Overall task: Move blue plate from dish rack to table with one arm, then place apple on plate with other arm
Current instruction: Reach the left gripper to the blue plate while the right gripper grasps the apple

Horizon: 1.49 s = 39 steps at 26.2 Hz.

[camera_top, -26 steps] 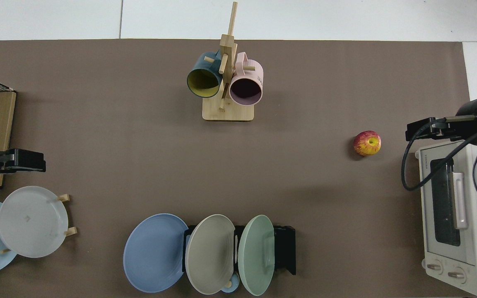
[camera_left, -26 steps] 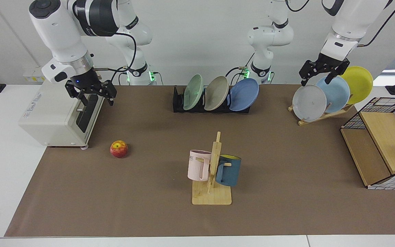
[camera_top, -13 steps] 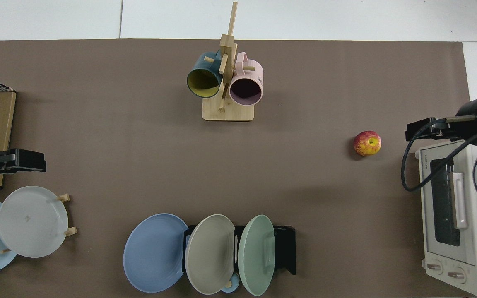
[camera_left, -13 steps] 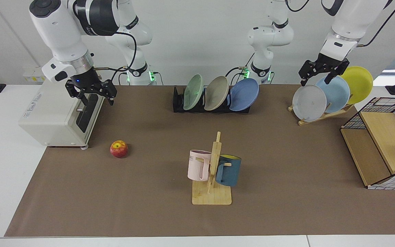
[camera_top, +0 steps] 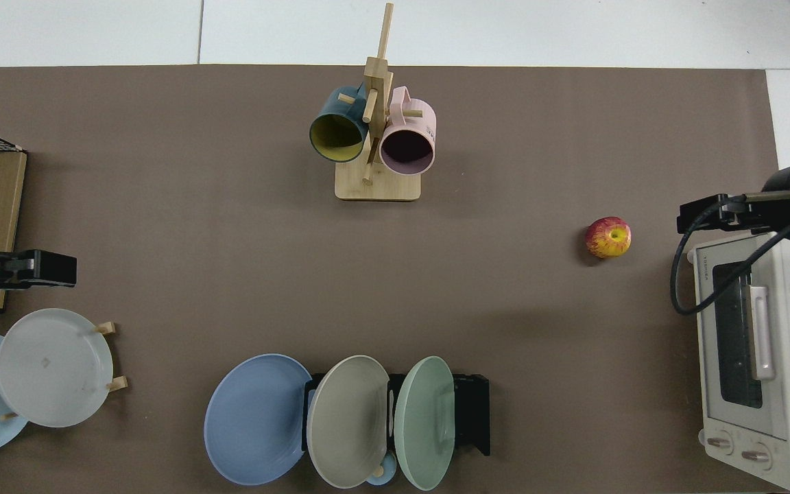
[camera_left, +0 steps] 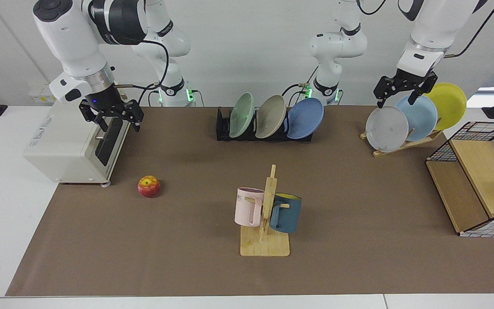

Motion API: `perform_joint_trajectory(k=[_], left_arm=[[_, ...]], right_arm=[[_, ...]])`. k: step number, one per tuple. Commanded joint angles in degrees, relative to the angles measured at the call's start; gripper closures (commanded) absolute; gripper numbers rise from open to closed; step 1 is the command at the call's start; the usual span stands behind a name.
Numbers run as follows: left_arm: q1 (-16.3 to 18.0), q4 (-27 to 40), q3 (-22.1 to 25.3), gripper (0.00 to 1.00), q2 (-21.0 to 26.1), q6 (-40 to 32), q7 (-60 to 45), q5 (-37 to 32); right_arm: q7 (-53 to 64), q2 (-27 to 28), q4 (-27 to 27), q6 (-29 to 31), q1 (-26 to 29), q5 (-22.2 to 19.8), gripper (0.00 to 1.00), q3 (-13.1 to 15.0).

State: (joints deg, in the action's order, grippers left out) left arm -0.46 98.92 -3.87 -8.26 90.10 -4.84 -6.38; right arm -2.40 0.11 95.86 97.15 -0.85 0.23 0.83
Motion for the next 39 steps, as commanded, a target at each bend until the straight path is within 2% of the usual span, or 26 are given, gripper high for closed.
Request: perform_joint_trajectory(k=[1,5,9,12,17,27,34,36,37,38,39], left_arm=[[-1.0,7.8,-6.7,0.00,-5.4,2.7,-7.7,-7.5],[-1.1,18.2,-12.4,0.01,-12.0,7.8,-15.7,-7.8],[-1.1,28.4,-20.2,0.02,-14.6,11.2,-23.3,-11.2],[-2.1,33.2,-20.7,0.03,-17.5,15.3,-25.8,-10.2],[-4.3,41.4,-22.6,0.03,-18.2,19.7,-27.8,-9.6],[-4.3,47.2,-22.8,0.04,-17.3,25.6,-28.3,-8.8],[-4.3,47.9,-22.8,0.07,-16.6,27.1,-27.8,-7.7],[-4.3,48.2,-22.8,0.10,-16.3,27.3,-27.8,-7.7],[-4.3,48.3,-22.8,0.16,-16.0,27.2,-27.7,-7.6],[-4.3,48.2,-22.9,0.25,-16.0,26.9,-27.7,-7.3],[-4.4,48.1,-22.9,0.40,-16.0,26.4,-27.7,-6.5]], right_arm=[[-1.3,-0.6,0.7,1.1,0.7,-0.2,0.00,-0.3],[-1.4,0.3,0.7,3.7,0.1,-0.1,0.00,-0.4],[-1.4,3.3,0.7,5.6,-0.2,-0.2,0.00,-0.4],[-1.4,6.0,0.7,6.2,-0.1,-0.3,0.00,-0.4],[-1.5,9.2,0.7,9.8,-0.4,-0.4,0.00,-0.5],[-1.6,14.4,2.6,16.1,-2.8,-0.9,0.00,-0.5],[-0.8,14.8,7.9,22.8,-2.3,-1.5,0.00,-0.5],[-0.7,15.0,9.3,24.6,-2.0,-1.5,0.00,-0.4],[-0.6,15.1,9.9,25.0,-1.9,-1.5,0.00,-0.4],[-0.6,15.4,10.2,25.1,-1.6,-1.5,0.00,-0.4],[-0.6,15.7,10.4,25.1,-1.3,-1.5,0.00,-0.4]])
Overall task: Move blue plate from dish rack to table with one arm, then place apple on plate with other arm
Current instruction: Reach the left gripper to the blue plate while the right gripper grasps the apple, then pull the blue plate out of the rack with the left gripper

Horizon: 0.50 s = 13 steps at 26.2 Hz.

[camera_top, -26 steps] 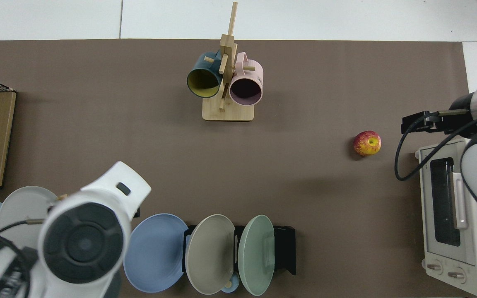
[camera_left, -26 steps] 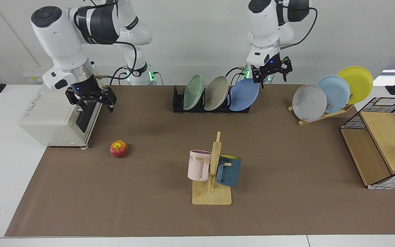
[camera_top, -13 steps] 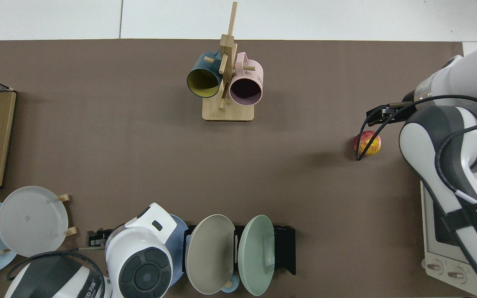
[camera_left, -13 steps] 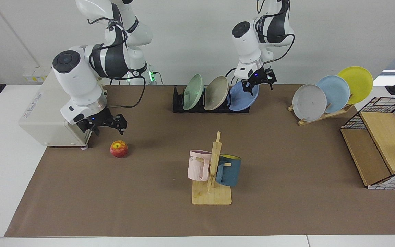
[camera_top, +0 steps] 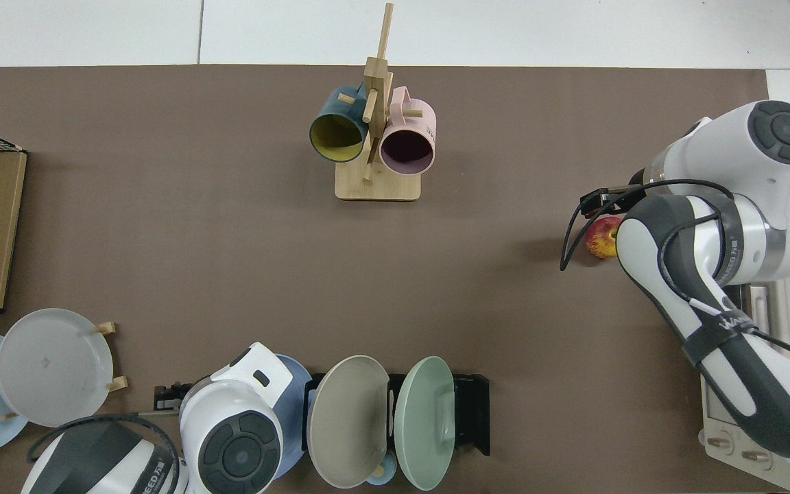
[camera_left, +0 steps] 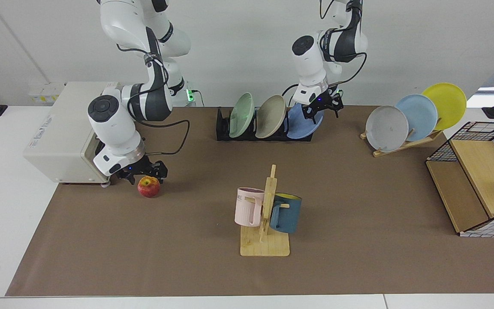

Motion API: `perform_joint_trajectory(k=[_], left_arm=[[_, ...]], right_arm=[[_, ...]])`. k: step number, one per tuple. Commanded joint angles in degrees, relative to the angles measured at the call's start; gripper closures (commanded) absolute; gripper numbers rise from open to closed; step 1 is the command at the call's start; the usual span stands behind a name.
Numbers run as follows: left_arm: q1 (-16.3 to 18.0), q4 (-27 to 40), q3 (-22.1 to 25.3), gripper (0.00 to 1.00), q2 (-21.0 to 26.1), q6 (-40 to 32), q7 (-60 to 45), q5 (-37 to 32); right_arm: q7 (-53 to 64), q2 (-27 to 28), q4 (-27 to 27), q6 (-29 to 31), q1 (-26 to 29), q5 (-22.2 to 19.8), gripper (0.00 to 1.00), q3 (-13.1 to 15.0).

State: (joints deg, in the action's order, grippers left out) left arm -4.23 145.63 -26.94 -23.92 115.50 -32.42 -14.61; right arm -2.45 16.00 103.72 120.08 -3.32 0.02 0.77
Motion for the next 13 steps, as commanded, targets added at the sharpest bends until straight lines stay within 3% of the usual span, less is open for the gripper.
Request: perform_joint_trajectory(k=[1,3,6,9,13], left_arm=[[-0.6,1.4,0.1,0.51,-0.3,0.6,-0.1,2.5],[-0.5,1.1,0.1,0.70,-0.3,0.1,0.1,3.3],[-0.5,0.9,0.1,0.78,-0.3,0.0,0.3,3.3],[-0.5,0.4,0.0,1.00,-0.3,-0.4,0.3,3.3],[-0.3,-4.0,0.1,1.00,-0.3,-7.3,1.6,3.3]], right_arm=[[-0.5,0.0,2.7,2.2,1.2,-1.3,0.00,-0.3],[-0.5,0.9,2.7,2.3,1.3,-1.3,0.00,-0.3],[-0.4,1.7,3.0,2.3,1.4,-1.4,0.00,-0.3],[-0.2,2.2,3.6,2.9,1.4,-1.4,0.00,-0.2],[-0.2,2.8,6.0,6.6,1.5,-1.4,0.00,-0.2]])
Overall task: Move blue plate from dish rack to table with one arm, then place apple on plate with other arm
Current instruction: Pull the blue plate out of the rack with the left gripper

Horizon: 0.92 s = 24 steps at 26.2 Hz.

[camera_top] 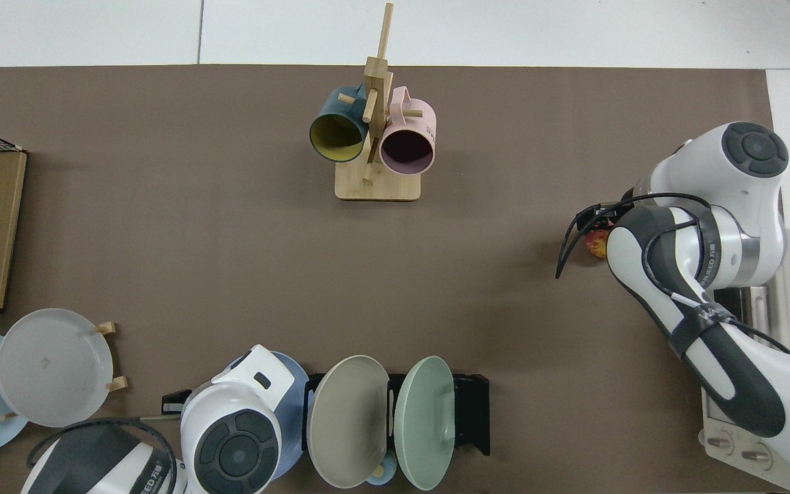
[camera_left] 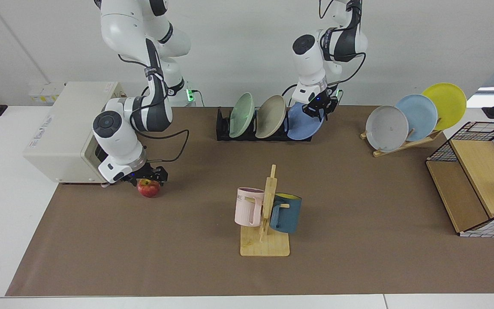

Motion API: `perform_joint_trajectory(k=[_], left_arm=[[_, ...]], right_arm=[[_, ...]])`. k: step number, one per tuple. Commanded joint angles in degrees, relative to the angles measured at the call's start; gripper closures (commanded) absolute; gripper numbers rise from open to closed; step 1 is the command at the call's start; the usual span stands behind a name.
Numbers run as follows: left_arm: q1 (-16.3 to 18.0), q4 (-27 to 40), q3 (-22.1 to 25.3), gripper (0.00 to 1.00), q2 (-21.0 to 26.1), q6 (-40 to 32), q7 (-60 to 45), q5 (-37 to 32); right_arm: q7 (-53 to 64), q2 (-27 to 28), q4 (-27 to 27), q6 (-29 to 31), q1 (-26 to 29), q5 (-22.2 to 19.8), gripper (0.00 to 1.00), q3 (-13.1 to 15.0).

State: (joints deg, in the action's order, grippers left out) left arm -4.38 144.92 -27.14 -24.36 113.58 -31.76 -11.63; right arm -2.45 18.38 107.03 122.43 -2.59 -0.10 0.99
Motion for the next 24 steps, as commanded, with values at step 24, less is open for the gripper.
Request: perform_joint_trajectory(k=[24], left_arm=[[7.7,-30.2,5.4,1.00,14.8,-3.2,7.0,-11.8]], right_arm=[[-0.3,2.1,4.4,5.8,1.4,-1.7,0.01,-0.5]])
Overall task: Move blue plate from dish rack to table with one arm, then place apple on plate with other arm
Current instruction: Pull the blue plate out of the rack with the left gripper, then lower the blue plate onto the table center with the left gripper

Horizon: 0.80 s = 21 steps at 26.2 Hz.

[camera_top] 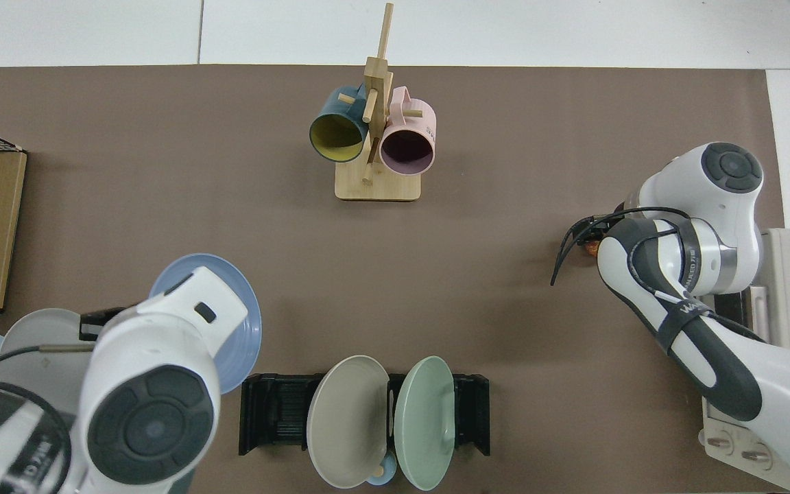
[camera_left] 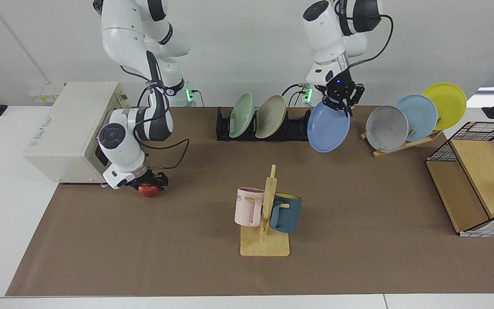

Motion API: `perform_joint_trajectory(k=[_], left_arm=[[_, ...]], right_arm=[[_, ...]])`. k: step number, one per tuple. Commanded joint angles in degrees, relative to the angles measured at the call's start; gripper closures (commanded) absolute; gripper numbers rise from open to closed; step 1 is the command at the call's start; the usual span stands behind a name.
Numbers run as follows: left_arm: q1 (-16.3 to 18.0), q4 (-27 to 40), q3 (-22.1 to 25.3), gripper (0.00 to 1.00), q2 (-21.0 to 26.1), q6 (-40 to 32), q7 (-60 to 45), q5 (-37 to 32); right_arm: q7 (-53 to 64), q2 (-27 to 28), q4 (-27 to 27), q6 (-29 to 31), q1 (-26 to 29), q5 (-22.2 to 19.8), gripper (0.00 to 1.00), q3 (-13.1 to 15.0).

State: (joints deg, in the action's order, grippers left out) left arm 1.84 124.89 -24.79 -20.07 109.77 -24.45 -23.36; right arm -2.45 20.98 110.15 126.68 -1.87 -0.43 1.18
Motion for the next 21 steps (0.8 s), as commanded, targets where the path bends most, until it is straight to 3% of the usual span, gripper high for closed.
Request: perform_joint_trajectory(k=[1,4,6,10,11,12,16,21], left_arm=[[1.5,-11.8,4.4,1.00,12.0,1.6,-0.2,1.4],[1.9,-12.3,7.3,1.00,13.0,7.5,0.3,9.4],[2.7,-11.7,8.3,1.00,13.6,10.9,0.3,14.5],[2.7,-10.6,8.2,1.00,16.8,15.4,0.3,22.1],[2.6,-9.8,8.2,1.00,16.8,16.6,0.6,24.4],[2.5,-8.9,8.2,1.00,16.8,18.4,0.8,27.0],[1.2,-7.0,7.7,1.00,18.9,23.3,0.9,31.0],[-4.6,-4.8,7.6,1.00,26.6,33.1,-0.4,32.3]], right_arm=[[-0.2,-0.5,1.3,1.5,0.6,-1.4,0.02,-0.7],[-0.2,-0.5,1.6,1.6,0.6,-1.4,0.08,-0.7],[0.0,-0.5,1.7,1.6,0.7,-1.4,0.18,-0.7],[5.5,-0.5,1.6,0.9,0.7,-1.5,0.83,-0.7],[6.0,-0.5,1.4,0.8,0.6,-1.5,0.95,-0.7],[6.1,-0.4,0.9,0.6,0.5,-1.5,1.00,-0.7],[6.1,-0.9,-0.6,-0.6,0.6,-1.5,1.00,-0.7],[6.4,-1.6,-4.8,-6.2,0.6,-1.5,1.00,-0.7]])
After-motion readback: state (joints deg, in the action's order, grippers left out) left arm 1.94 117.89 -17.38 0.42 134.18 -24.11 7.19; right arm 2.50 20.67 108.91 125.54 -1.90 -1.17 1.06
